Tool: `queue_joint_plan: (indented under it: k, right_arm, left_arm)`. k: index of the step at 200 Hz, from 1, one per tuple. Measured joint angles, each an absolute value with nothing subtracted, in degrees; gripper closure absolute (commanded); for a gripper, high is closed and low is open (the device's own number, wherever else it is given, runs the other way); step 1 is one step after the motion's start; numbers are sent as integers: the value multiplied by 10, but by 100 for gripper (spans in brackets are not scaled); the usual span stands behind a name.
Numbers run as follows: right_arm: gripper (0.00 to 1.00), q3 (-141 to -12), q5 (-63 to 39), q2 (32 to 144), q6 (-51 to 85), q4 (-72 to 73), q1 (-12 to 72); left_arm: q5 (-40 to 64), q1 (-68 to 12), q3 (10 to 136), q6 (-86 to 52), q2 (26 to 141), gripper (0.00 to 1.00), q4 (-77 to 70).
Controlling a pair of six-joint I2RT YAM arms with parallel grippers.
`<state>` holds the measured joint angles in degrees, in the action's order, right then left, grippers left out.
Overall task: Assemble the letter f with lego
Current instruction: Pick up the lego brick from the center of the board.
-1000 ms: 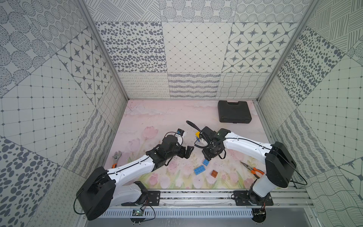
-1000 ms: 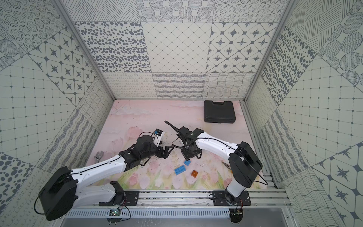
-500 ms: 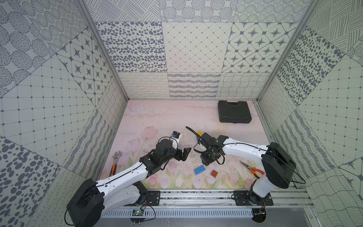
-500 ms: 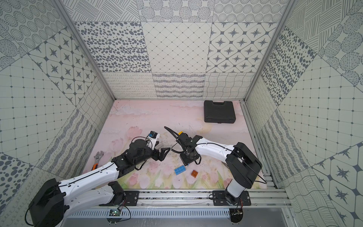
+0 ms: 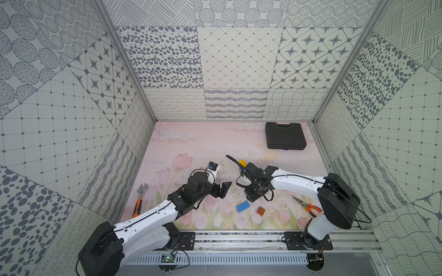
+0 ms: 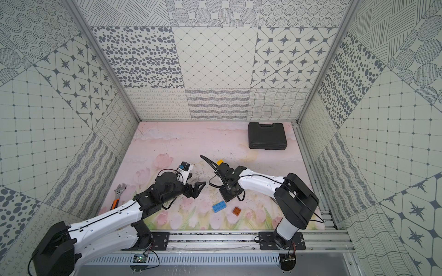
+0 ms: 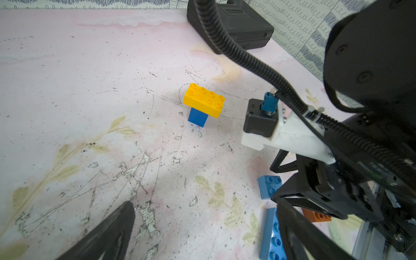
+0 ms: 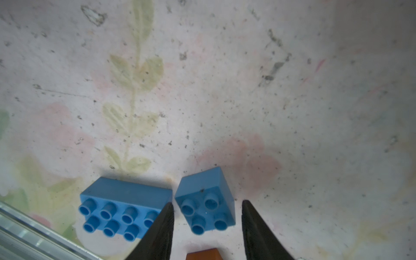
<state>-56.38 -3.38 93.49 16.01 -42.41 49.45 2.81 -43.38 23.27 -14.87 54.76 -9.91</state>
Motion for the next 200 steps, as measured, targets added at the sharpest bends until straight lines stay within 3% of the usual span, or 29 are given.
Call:
queue_joint_plan:
  k: [52,137,200]
  right_arm:
    - [51,-564,-31,948,152,-425,495]
    - [62,-564,-23,961,146,-424,495]
    - [59,-582,-20,979,146,-425,495]
  left_arm:
    - [28,-434,231,-149,541,1,-98]
    - [28,-434,225,-149,542,1,-96]
    - [29,-434,225,-150,549,1,-96]
